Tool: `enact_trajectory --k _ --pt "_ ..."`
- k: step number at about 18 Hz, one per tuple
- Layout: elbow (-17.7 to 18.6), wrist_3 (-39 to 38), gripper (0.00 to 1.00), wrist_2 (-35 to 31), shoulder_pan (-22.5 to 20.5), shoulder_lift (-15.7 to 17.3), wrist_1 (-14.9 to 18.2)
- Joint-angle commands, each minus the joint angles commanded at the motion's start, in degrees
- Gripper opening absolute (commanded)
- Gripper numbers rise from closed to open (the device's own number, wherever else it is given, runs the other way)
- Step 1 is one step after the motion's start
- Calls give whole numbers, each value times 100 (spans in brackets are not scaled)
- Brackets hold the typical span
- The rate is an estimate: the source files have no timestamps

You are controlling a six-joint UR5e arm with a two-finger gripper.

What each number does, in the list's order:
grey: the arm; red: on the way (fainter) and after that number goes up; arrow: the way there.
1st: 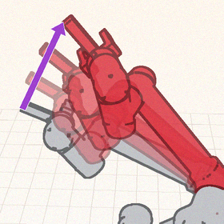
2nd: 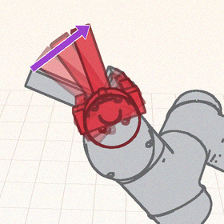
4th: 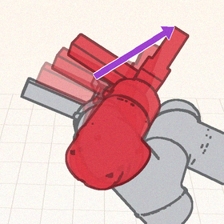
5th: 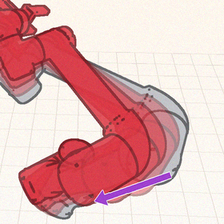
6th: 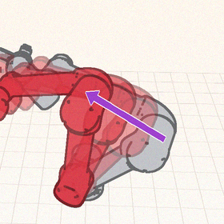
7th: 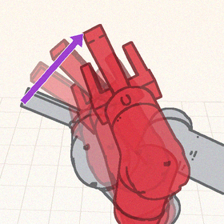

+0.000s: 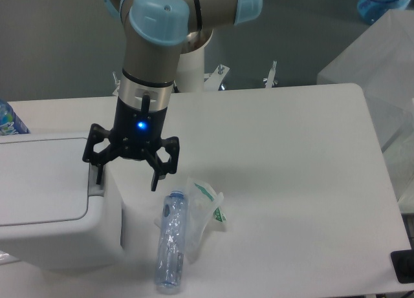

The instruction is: Open the trash can

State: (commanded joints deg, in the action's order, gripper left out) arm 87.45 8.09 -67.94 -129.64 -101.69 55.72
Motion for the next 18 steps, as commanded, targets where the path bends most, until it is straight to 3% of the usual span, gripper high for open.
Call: enact_trajectory --k 18 --pt "-26 26 100 -18 0 -88 -35"
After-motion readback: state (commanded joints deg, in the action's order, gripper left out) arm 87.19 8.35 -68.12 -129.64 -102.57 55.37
